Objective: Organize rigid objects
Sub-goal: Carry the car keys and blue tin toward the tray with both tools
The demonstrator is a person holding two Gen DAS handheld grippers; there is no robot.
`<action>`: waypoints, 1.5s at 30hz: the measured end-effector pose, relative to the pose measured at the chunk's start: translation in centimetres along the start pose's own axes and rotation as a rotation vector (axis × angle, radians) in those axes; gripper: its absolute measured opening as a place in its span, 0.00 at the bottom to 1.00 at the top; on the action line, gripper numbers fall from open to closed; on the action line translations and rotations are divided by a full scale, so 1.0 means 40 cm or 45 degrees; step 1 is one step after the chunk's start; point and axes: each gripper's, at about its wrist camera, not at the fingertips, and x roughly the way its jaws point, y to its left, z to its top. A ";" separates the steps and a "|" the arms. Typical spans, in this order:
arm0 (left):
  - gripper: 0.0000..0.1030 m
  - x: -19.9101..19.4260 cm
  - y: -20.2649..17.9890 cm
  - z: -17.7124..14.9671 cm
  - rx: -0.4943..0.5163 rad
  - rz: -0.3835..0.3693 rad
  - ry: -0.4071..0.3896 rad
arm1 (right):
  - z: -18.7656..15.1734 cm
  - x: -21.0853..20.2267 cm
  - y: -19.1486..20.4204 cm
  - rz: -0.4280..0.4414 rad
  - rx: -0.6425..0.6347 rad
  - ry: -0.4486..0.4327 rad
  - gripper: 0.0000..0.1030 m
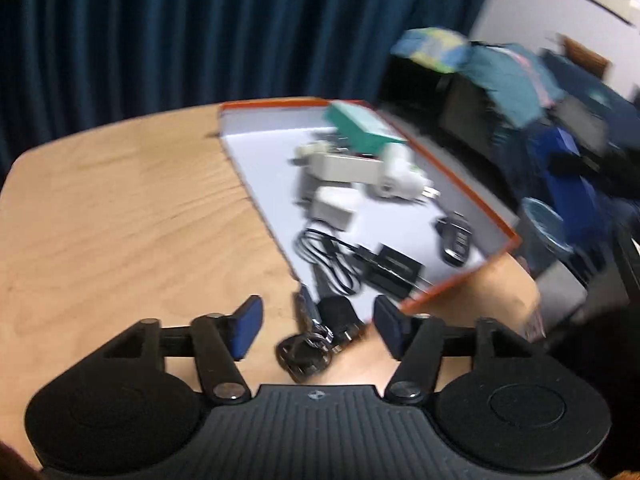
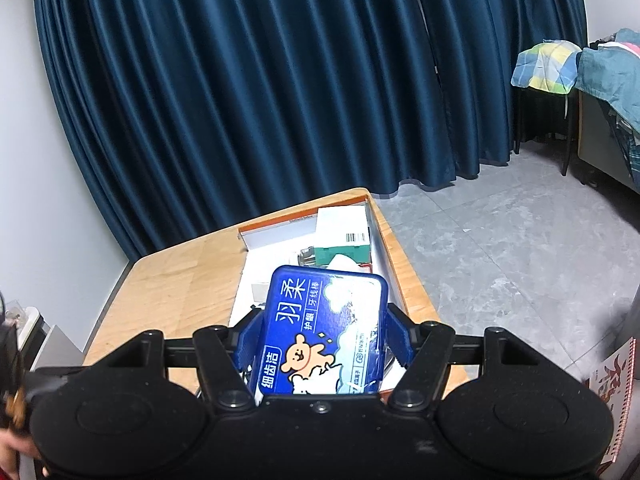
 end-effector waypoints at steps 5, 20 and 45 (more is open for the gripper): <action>0.74 0.041 -0.057 -0.062 0.278 0.057 0.013 | 0.002 0.021 -0.008 -0.014 0.027 0.013 0.73; 0.74 0.137 0.011 0.006 0.246 0.225 -0.057 | 0.003 0.053 0.004 -0.032 0.014 0.019 0.74; 0.05 0.042 0.060 0.028 -0.183 0.145 -0.258 | 0.004 0.062 0.008 -0.040 0.012 0.013 0.73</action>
